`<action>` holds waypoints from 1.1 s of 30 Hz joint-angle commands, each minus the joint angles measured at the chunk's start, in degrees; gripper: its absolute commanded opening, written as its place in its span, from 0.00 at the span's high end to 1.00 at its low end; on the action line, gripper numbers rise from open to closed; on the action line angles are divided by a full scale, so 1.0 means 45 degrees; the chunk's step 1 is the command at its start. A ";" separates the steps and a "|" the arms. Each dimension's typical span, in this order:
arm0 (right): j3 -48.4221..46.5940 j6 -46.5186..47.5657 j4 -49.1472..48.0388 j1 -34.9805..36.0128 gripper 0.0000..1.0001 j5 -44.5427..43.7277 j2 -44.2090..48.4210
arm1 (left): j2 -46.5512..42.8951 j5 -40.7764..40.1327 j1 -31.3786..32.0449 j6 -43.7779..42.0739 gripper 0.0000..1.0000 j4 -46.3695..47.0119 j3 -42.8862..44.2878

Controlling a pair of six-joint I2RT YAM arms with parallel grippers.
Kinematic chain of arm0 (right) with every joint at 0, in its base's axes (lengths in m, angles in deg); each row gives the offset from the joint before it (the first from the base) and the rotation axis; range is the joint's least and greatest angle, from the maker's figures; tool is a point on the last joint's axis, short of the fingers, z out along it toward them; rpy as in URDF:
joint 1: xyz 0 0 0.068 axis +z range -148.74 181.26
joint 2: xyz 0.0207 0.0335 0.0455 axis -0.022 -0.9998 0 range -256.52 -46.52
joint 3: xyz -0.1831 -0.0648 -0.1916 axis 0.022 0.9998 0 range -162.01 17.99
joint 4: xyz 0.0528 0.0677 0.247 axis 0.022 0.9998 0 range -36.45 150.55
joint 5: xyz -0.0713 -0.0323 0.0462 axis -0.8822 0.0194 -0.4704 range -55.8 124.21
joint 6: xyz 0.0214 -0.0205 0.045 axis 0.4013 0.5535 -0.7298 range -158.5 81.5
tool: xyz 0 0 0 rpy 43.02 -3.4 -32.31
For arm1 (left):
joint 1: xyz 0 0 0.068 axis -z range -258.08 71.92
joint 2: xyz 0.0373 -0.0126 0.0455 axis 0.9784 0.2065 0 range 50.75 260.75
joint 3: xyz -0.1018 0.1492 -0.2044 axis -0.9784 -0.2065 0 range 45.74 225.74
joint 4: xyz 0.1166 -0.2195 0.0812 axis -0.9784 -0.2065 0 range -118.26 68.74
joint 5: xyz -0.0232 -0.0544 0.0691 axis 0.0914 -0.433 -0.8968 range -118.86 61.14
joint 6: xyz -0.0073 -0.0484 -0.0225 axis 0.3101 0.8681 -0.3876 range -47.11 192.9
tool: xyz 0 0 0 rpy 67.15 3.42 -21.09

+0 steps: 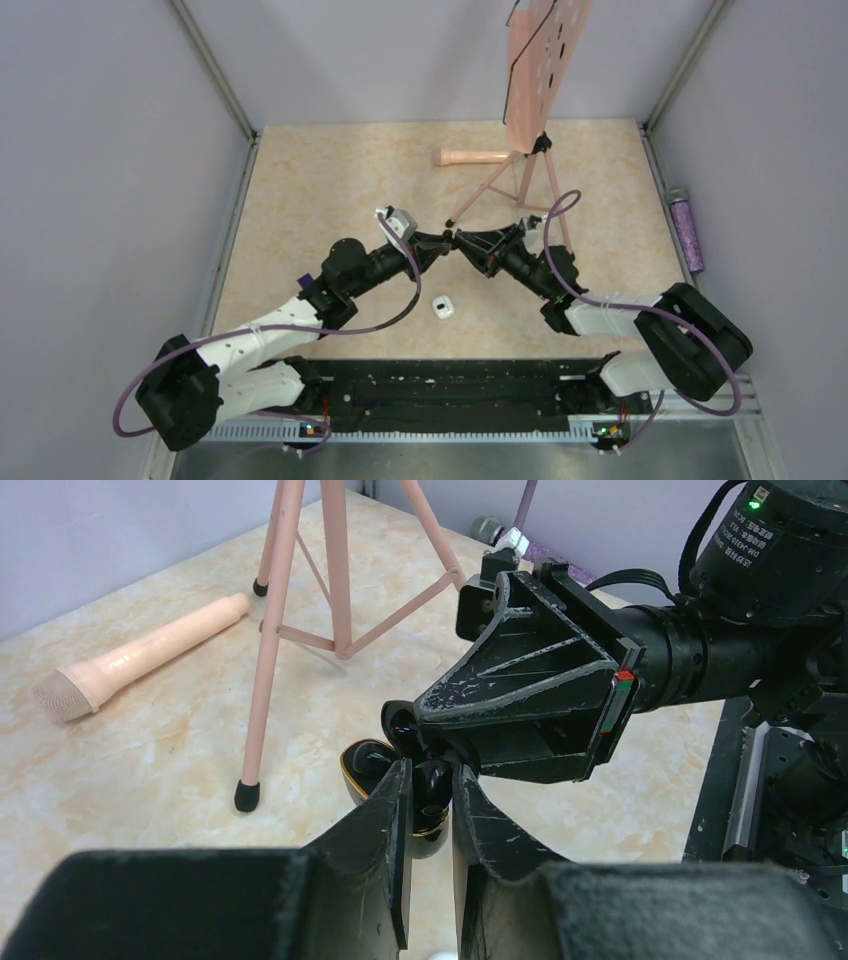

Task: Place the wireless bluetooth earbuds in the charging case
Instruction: Insert the right earbud into the right side groove of the charging case.

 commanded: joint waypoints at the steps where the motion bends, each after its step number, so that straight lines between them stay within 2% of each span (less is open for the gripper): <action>1: -0.0377 -0.1364 -0.1411 -0.0112 1.00 0.0015 0.0014 | -0.0251 0.0552 0.0088 -0.0361 1.00 -0.0312 -0.0103; 7: -0.0349 -0.2292 -0.0862 -0.0118 1.00 0.0064 0.0289 | -0.0316 0.0410 0.0088 -0.0448 1.00 -0.0335 -0.0090; 14: -0.0476 -0.2131 -0.0684 -0.0110 1.00 0.0117 0.0508 | -0.0107 0.0432 0.0088 -0.0368 1.00 -0.0721 0.0232; 16: -0.0485 -0.2065 -0.0691 -0.0110 1.00 0.0118 0.0506 | -0.0008 0.0282 0.0088 -0.0268 0.93 -0.0984 0.0399; 21: -0.0400 -0.1950 -0.0566 -0.0099 1.00 0.0091 0.0510 | -0.0012 -0.0038 0.0088 -0.0134 0.68 -0.1285 0.0638; 25: -0.0377 -0.1711 -0.0436 -0.0107 1.00 0.0134 0.0509 | -0.0141 -0.0296 0.0088 -0.0135 0.61 -0.1582 0.0860; 29: -0.0327 -0.1613 -0.0388 -0.0105 1.00 0.0175 0.0526 | -0.0252 -0.0369 0.0088 0.0002 0.47 -0.2383 0.1381; 33: -0.0262 -0.1518 -0.0288 -0.0111 1.00 0.0175 0.0618 | -0.0535 -0.0489 0.0088 -0.0008 0.42 -0.3141 0.1803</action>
